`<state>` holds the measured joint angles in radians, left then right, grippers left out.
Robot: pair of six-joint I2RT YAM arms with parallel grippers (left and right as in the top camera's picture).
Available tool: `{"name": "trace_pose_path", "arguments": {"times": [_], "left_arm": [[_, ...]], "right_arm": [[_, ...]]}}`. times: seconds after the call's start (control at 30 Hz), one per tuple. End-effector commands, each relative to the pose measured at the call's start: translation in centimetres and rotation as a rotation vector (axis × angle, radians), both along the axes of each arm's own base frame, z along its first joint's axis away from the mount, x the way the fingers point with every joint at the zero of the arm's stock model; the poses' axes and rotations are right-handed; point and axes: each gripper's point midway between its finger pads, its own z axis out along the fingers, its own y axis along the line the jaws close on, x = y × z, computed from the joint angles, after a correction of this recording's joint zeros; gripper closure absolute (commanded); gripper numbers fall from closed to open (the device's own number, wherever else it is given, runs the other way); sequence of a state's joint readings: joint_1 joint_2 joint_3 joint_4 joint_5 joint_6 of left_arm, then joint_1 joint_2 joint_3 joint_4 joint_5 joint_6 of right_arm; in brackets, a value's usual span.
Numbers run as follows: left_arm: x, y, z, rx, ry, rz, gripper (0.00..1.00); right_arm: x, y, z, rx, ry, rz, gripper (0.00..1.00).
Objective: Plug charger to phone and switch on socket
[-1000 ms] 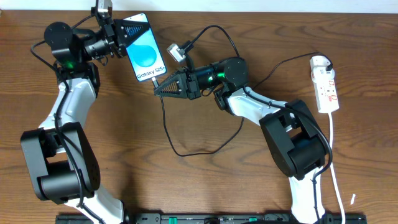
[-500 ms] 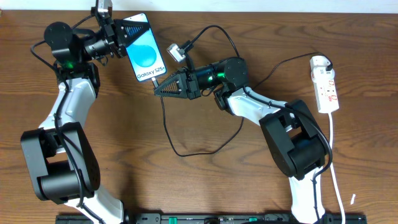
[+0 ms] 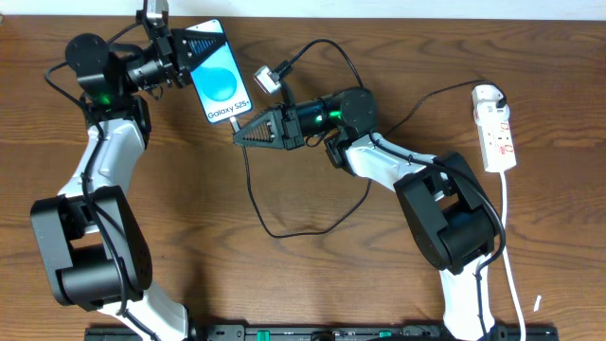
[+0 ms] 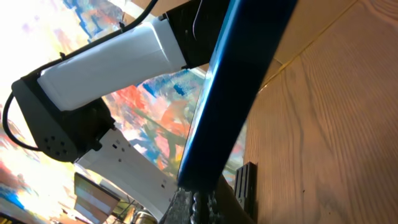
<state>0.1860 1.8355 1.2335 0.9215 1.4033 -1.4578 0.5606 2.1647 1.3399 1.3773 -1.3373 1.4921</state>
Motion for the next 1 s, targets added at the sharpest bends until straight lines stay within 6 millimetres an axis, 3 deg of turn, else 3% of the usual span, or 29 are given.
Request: {"name": "trace_pose_path", "arguments": {"times": [0.0,0.5,0.97], "left_arm": [[-1.3,-0.8,1.0,0.033,-0.068,-0.056,0.93],[-1.3,-0.8,1.0,0.044,-0.095,-0.059,0.92],[-2.6,-1.2,0.6,0.073,-0.122,-0.139,0.92]], "right_arm": [[2.5,0.4,1.4,0.063,0.072,-0.130,0.99],[3.3,0.4,1.9,0.076,0.136,-0.169,0.99],[3.9,0.4,2.2,0.092,0.149,-0.199,0.99]]}}
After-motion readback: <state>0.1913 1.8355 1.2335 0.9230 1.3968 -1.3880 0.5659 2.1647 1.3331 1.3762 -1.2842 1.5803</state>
